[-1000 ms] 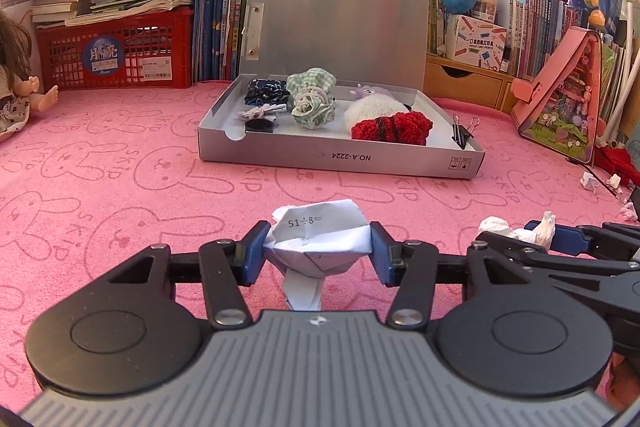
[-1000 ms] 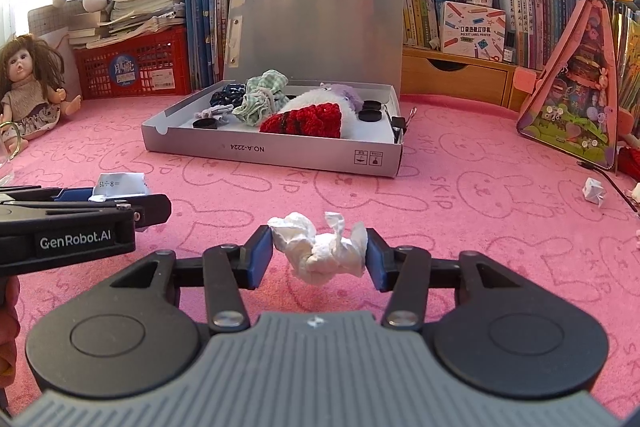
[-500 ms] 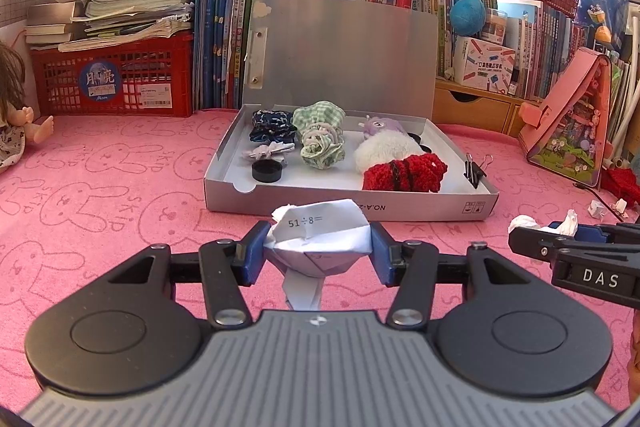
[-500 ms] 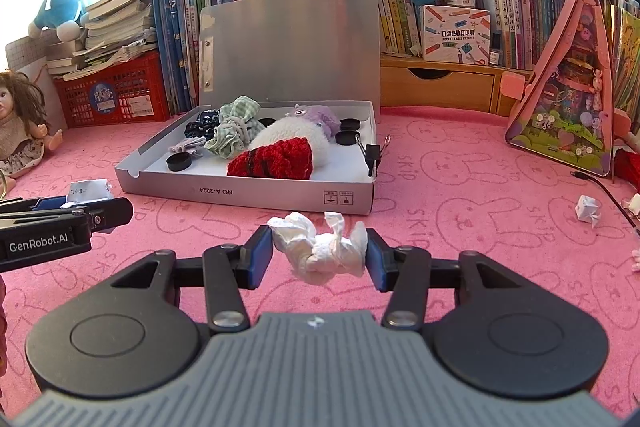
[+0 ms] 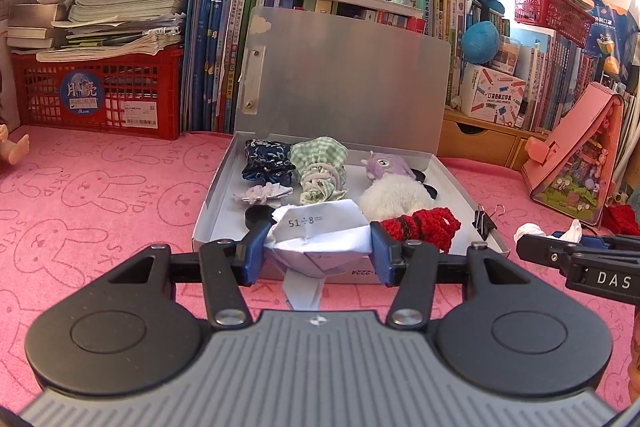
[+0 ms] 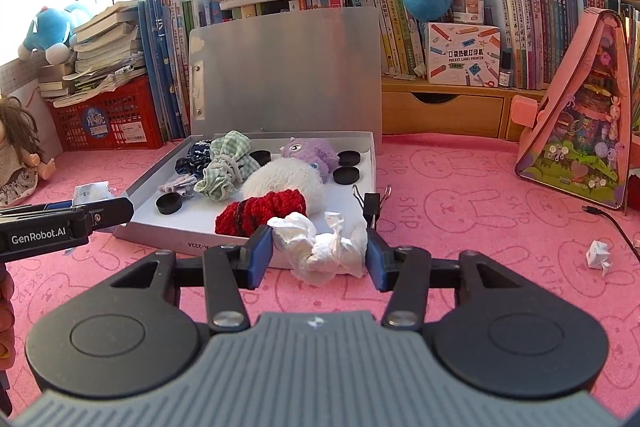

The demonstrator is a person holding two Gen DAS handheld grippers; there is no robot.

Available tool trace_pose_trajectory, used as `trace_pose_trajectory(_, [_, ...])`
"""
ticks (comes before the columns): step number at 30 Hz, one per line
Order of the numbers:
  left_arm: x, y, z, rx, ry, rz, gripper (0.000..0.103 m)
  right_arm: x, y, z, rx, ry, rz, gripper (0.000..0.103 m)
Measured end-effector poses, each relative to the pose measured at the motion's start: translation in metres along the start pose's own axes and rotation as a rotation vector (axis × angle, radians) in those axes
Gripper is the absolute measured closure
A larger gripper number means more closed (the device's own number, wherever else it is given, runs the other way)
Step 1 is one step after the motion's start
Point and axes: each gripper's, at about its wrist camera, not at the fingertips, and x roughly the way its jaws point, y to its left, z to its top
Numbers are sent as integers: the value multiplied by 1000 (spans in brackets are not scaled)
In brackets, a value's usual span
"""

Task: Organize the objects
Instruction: 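Carry the white paper and white tissue with both grippers into the grey box, then open both grippers to release the paper and tissue in the box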

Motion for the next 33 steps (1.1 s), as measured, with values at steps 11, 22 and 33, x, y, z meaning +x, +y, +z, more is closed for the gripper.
trace_pose_trajectory(11, [46,3,18,-20,25,-16,45,36,-18,30,116,30,22,48])
trace_pose_trajectory(22, [79,8,9,-27,83,-2,45,68,-21,35,133,72,9,48])
trace_pose_trajectory(33, [92,5,4,-3,99,2,45,84,-8,28,99,115,22,48])
